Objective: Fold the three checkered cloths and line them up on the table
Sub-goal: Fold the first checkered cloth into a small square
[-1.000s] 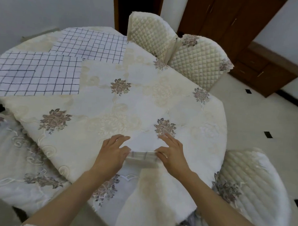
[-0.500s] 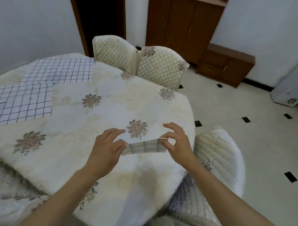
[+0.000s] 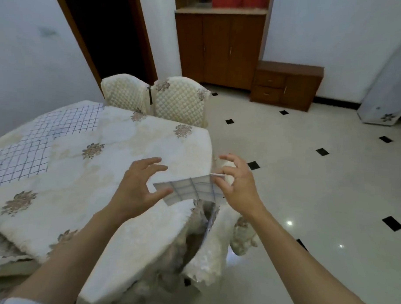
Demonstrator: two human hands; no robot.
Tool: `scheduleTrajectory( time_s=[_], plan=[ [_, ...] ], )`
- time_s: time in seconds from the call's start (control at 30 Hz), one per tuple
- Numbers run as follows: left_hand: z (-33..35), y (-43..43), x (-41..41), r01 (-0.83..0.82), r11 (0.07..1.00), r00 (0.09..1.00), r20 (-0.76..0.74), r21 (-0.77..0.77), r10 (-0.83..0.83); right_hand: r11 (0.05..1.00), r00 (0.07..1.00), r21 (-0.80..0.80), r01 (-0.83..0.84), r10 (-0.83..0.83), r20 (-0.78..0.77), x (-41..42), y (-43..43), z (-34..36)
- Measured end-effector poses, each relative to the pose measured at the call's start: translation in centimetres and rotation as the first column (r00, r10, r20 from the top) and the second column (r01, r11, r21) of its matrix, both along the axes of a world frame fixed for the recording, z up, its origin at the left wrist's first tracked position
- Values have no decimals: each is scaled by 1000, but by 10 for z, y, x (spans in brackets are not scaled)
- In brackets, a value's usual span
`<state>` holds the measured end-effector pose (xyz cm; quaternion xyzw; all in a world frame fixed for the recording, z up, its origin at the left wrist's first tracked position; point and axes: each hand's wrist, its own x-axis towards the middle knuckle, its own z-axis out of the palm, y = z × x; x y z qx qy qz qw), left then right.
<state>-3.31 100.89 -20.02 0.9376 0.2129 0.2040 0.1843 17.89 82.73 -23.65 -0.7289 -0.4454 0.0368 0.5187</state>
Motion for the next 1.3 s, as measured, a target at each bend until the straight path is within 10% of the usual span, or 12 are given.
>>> scheduleTrajectory(
  time_s=[0.47,1.3],
  plan=[
    [-19,-6,135,13,990,999,40,-137,-8,972,980,-120,200,-197,30,119,-51,16],
    [-33,-1,357,-381,908,917,53,-172,395,986,981,-49,-159,152,-123,397,48,-2]
  ],
)
